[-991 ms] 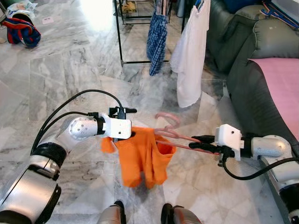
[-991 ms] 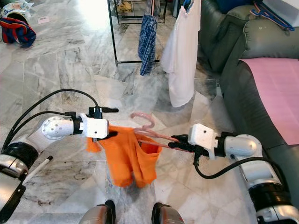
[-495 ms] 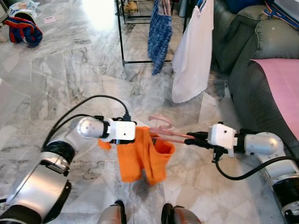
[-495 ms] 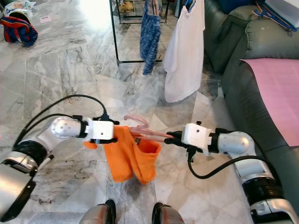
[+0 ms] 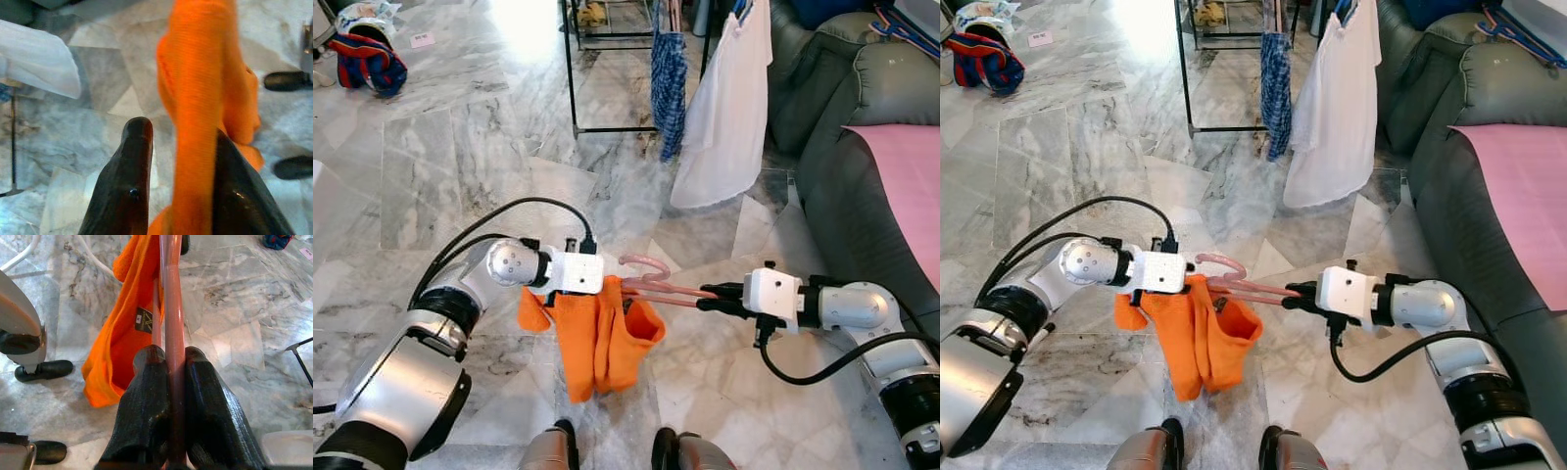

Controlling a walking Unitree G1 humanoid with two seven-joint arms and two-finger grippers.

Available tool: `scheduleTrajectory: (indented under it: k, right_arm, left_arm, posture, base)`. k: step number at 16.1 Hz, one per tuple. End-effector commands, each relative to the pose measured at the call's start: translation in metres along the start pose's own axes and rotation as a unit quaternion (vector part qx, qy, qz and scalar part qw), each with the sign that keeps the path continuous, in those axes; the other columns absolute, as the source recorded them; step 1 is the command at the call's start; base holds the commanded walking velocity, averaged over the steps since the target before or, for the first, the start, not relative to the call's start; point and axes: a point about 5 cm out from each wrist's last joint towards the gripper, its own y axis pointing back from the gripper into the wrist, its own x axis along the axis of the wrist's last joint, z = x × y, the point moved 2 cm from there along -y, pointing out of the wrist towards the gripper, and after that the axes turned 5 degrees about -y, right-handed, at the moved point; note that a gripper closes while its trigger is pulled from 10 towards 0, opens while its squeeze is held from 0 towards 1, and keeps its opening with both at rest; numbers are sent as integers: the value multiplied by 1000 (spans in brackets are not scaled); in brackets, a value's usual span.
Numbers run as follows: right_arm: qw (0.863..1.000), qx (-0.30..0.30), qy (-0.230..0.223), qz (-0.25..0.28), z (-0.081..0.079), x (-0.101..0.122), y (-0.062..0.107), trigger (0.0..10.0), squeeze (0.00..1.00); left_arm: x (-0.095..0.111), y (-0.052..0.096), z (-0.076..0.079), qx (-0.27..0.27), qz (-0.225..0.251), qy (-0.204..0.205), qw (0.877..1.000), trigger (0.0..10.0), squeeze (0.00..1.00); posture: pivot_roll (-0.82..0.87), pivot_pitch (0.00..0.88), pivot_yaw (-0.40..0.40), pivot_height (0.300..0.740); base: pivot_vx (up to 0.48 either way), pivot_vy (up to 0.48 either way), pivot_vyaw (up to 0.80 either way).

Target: Hang hanger

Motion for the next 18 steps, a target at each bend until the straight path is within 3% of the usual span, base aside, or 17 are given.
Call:
scheduleTrajectory:
  k: [1, 2, 3, 9, 14, 15, 16, 17, 18]
  right_arm:
    - [1000, 3, 5, 5, -2, -1, -1, 10000, 0]
    - [1000, 2, 5, 4, -2, -1, -1, 10000, 0]
    - [1000, 0, 5, 1, -2, -2, -2, 10000, 0]
    - [1000, -1, 8, 1, -3, -3, -5, 10000, 0]
    - [1000, -9, 12, 2, -2, -3, -4, 10000, 0]
    - [1000, -12, 15, 3, -1, -3, -5, 10000, 0]
    - [1000, -14, 15, 4, -1, -2, -5, 10000, 0]
    - [1000, -14, 15, 5, -1, -2, -6, 10000, 0]
    - [1000, -14, 15, 5, -1, -3, -6, 10000, 0]
  left_arm:
    - [-6, 6, 1, -28, -19, -1, 999, 1216, 0]
    - [-7, 7, 2, -37, -20, 0, 999, 1216, 0]
    - [-7, 8, 3, -49, -15, 10, 999, 0, 0]
    - [-9, 8, 4, -55, -25, 9, 998, 0, 0]
    - [-8, 1, 14, -60, -13, 22, 998, 0, 0]
    - [-10, 1, 20, -74, -17, 24, 997, 1333, 0]
    - [-10, 0, 21, -73, -17, 25, 997, 7608, 0]
    - [-10, -1, 22, -73, -15, 26, 997, 10000, 0]
    - [-9, -2, 19, -55, -9, 37, 998, 10000, 451]
  posture:
    - [11, 235, 3, 740]
    - [11, 235, 4, 740]
    - [11, 234, 6, 740]
    - [8, 235, 2, 740]
    - [2, 239, -3, 740]
    - [2, 239, -3, 740]
    - [3, 240, -3, 740]
    - [4, 240, -3, 740]
    - [6, 241, -2, 740]
  base:
    - [0, 0, 0]
    - [0, 0, 0]
    - [0, 0, 0]
    - [0, 0, 0]
    - [0, 0, 0]
    - [0, 0, 0]
    - [0, 0, 0]
    - [0, 0, 0]
    - [0, 0, 0]
